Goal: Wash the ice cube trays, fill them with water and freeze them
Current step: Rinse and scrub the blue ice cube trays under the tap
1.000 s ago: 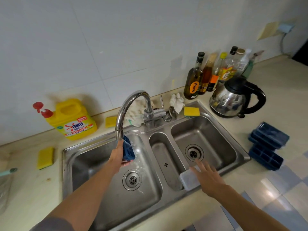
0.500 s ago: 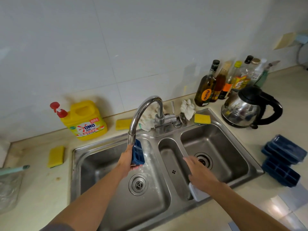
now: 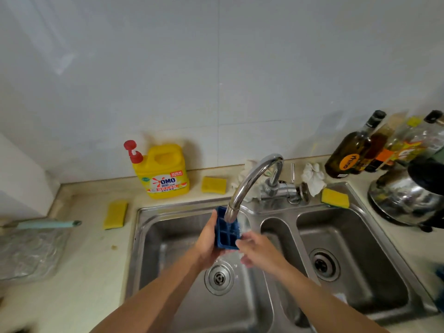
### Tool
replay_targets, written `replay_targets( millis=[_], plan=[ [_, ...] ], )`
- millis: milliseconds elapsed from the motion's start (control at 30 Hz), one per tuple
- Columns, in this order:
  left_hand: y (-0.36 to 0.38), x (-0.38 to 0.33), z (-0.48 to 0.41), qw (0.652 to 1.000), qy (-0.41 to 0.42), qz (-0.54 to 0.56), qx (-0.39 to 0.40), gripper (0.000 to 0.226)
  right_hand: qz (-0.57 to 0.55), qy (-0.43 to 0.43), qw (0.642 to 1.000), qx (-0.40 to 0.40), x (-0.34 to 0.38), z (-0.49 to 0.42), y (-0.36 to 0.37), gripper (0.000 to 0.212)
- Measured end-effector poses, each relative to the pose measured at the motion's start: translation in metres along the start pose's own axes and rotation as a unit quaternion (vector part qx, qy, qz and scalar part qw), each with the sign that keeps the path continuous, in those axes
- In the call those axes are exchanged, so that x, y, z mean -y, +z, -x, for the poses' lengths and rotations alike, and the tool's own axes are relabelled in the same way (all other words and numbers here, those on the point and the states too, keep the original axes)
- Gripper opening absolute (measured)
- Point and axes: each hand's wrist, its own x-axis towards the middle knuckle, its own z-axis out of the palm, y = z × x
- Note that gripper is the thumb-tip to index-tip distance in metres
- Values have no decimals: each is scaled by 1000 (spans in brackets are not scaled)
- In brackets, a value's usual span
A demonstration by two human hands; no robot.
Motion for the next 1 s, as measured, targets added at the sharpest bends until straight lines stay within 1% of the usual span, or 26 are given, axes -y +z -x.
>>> replay_targets(
  millis=[100, 167, 233, 333, 367, 433, 467, 567, 700, 800, 900, 1000],
  plan=[
    [4, 6, -2, 999, 18, 32, 7, 71, -73, 43, 996, 23, 4, -8, 1, 23],
    [7, 11, -1, 999, 23, 37, -8, 67, -87, 50, 995, 27, 5, -15, 0, 20],
    [9, 13, -1, 999, 36, 36, -20, 61, -66, 52, 996, 34, 7, -19, -3, 18],
    [14, 9, 0, 997, 52, 27, -48, 61, -30, 39, 998, 38, 9, -25, -8, 16],
    [16, 7, 0, 996, 53, 8, -69, 53, -19, 32, 999, 35, 10, -26, -11, 16],
    [16, 8, -1, 990, 49, -28, -128, 31, -6, 16, 1000, 25, 13, -27, -15, 16],
    [15, 8, -1, 988, 41, -38, -147, 29, -4, 8, 1000, 22, 15, -28, -17, 16],
    [16, 11, -1, 983, 22, -49, -176, 29, 26, -19, 999, 6, 21, -29, -18, 14],
    [19, 13, -2, 977, 8, -14, -213, 24, 57, -57, 997, -12, 23, -28, -11, 10],
    [20, 12, 0, 975, 7, 0, -223, 24, 35, -42, 998, -18, 19, -27, -7, 12],
    [23, 13, 2, 971, 34, -71, -226, 23, -8, 14, 1000, -8, 14, -29, -9, 18],
    [26, 12, 1, 951, 63, -165, -254, 25, -8, 49, 999, 21, 8, -28, -10, 18]
  ],
)
